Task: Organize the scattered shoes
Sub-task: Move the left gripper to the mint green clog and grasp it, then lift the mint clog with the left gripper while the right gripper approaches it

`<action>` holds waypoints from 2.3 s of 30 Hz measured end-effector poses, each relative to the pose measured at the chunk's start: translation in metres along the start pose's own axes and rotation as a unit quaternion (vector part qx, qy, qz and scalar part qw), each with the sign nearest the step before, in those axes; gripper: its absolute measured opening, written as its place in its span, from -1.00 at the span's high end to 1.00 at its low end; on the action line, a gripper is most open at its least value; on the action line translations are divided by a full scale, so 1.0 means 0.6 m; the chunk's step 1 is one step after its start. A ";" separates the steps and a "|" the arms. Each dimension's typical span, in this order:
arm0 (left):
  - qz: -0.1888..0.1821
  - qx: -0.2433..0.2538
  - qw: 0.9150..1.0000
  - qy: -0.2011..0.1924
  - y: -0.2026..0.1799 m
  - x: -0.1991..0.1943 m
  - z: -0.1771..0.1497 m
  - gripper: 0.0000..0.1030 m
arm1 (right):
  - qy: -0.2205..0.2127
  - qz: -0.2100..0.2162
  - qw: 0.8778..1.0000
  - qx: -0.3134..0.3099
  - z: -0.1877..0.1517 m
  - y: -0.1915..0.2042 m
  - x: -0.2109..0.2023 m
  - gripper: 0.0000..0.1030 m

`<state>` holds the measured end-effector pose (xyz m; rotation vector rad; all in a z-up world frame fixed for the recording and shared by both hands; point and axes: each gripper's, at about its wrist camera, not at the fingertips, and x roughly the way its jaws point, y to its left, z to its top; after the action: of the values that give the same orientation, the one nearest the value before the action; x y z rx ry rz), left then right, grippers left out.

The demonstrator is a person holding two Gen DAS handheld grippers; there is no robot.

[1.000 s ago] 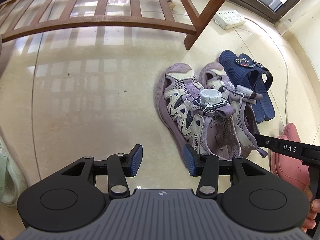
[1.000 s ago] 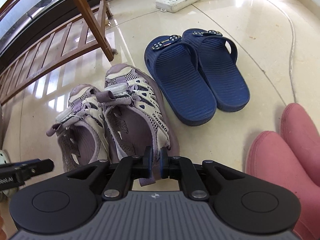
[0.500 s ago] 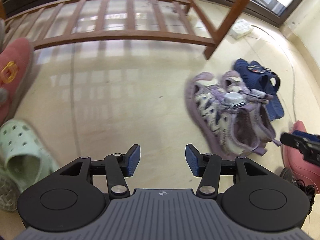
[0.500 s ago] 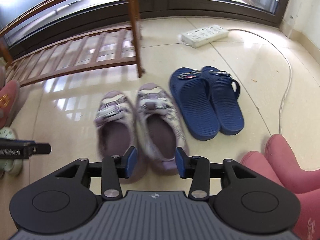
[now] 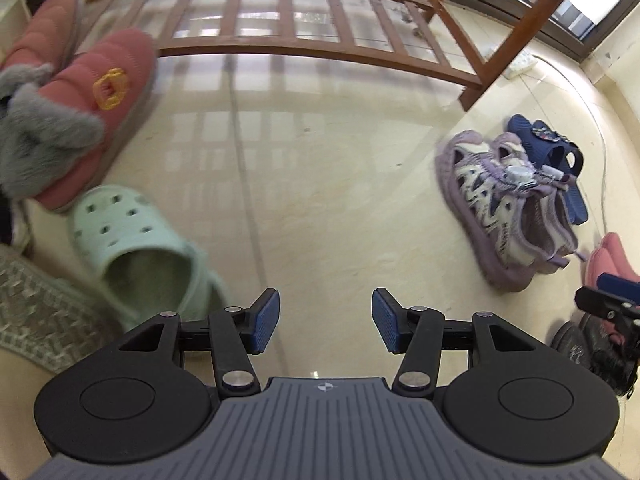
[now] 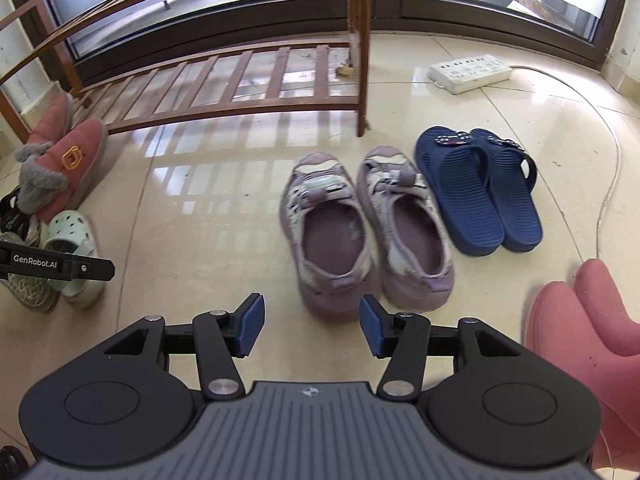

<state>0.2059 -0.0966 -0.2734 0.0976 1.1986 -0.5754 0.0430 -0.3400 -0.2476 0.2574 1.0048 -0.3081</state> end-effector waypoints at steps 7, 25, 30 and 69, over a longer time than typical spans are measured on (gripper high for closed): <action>0.016 -0.017 1.000 0.005 0.060 -0.015 -0.018 -0.06 | 0.007 0.015 1.000 -0.013 -0.011 0.037 -0.005 -0.20; 0.013 0.076 0.997 0.002 0.102 0.024 -0.011 0.69 | 0.025 0.038 0.998 -0.036 -0.017 0.085 0.010 -0.27; -0.022 0.098 0.995 0.001 0.092 0.026 -0.021 0.87 | 0.033 0.048 0.997 -0.044 -0.024 0.094 0.013 -0.28; -0.177 0.053 0.977 0.111 0.048 0.016 -0.094 0.76 | 0.121 0.106 0.978 -0.136 -0.119 0.221 0.125 -0.41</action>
<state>0.1738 -0.0549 -0.3101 0.0396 1.4130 -0.9613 0.0732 -0.2021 -0.3391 0.1540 1.2354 0.0583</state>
